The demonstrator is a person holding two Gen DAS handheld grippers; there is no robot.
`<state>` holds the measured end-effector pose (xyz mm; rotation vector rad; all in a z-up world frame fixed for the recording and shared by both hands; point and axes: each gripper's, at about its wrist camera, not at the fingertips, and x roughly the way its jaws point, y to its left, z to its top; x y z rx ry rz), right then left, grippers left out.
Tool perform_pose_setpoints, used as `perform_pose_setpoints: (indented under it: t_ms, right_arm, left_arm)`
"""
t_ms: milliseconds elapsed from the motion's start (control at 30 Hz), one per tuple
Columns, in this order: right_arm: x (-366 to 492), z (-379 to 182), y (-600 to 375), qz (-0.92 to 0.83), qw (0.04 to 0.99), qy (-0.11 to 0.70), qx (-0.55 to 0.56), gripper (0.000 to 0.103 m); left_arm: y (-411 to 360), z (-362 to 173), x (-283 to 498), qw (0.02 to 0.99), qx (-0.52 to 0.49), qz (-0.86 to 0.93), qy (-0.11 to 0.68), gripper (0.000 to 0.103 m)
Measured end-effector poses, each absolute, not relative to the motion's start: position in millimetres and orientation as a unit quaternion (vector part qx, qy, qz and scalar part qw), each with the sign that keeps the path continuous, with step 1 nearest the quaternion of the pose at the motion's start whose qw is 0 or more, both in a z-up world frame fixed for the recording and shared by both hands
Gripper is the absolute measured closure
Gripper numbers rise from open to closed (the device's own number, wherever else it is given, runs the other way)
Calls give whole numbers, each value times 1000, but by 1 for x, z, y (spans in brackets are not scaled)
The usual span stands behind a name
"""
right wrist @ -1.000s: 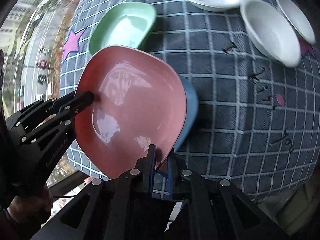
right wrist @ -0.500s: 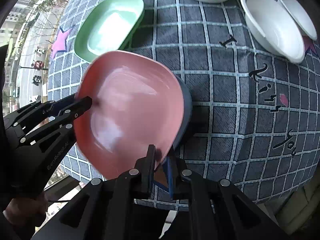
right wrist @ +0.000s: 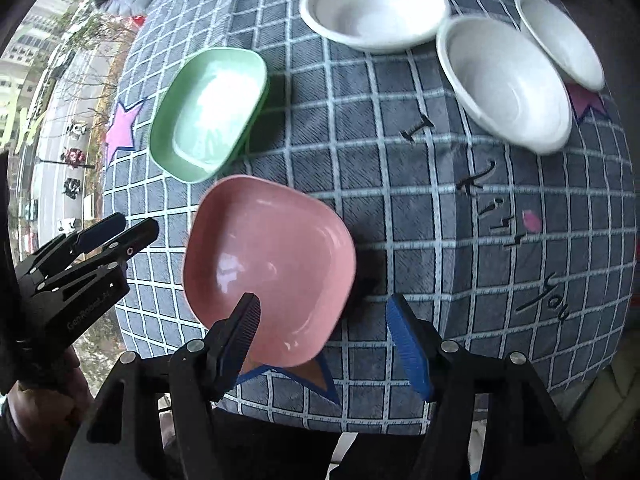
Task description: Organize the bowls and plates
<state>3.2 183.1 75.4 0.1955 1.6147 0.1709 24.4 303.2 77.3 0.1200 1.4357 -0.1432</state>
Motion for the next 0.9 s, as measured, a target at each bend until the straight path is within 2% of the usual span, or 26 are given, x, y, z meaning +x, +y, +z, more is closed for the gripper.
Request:
perform_pose_setpoints:
  t_ms: [333,900]
  right_arm:
    - [4,72,195,83,689,718,55,36]
    - [54,78,211,81,705,701,66,36]
  left_arm:
    - [283,84,26,753,73,-75,650,49]
    - [307,85,74,765,107,-61,632,49]
